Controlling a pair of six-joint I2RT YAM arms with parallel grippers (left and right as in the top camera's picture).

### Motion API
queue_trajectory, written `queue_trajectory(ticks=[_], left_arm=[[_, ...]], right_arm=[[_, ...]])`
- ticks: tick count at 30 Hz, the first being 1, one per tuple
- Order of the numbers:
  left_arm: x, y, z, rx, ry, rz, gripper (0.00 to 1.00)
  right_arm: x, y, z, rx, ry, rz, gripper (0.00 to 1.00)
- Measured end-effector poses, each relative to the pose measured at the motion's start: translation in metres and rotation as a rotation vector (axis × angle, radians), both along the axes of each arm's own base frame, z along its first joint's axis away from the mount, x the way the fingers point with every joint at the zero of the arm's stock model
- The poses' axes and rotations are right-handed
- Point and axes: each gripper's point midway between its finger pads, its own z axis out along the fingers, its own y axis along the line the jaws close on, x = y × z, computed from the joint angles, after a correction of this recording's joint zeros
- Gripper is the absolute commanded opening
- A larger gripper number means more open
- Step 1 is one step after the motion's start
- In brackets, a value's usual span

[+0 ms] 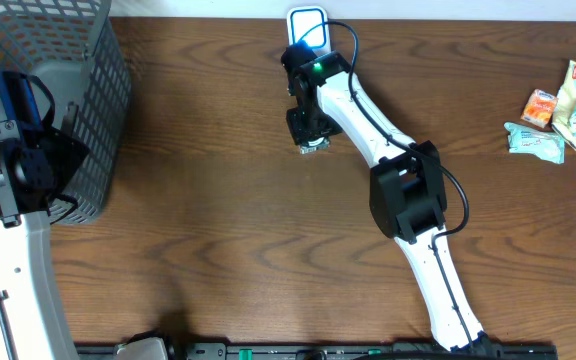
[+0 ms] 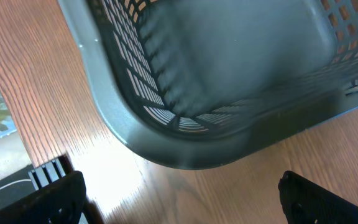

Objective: Scan the item barcode
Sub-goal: 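Hold the tin face-on in front of the scanner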

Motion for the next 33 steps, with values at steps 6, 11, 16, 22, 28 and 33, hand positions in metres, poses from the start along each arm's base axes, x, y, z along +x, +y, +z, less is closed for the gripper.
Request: queue_trajectory(ticks=[6,11,16,22,28,33], left_arm=[[0.000,0.000,0.000,0.000,0.000,0.000,0.98],[0.000,0.000,0.000,0.000,0.000,0.000,0.98],[0.000,0.000,0.000,0.000,0.000,0.000,0.98],[0.000,0.000,0.000,0.000,0.000,0.000,0.98],[0.000,0.000,0.000,0.000,0.000,0.000,0.98],[0.000,0.000,0.000,0.000,0.000,0.000,0.98]], right_arm=[[0.001,-0.002,0.001,-0.011,-0.006,-0.039,0.50],[0.006,-0.004,0.007,-0.018,-0.031,-0.052,0.50],[0.039,0.007,0.036,0.040,-0.183,-0.066,0.49],[0.103,0.023,0.100,0.159,-0.494,-0.091,0.49],[0.154,0.024,0.148,0.237,-0.748,-0.081,0.40],[0.181,0.016,0.179,0.245,-0.911,-0.102,0.42]])
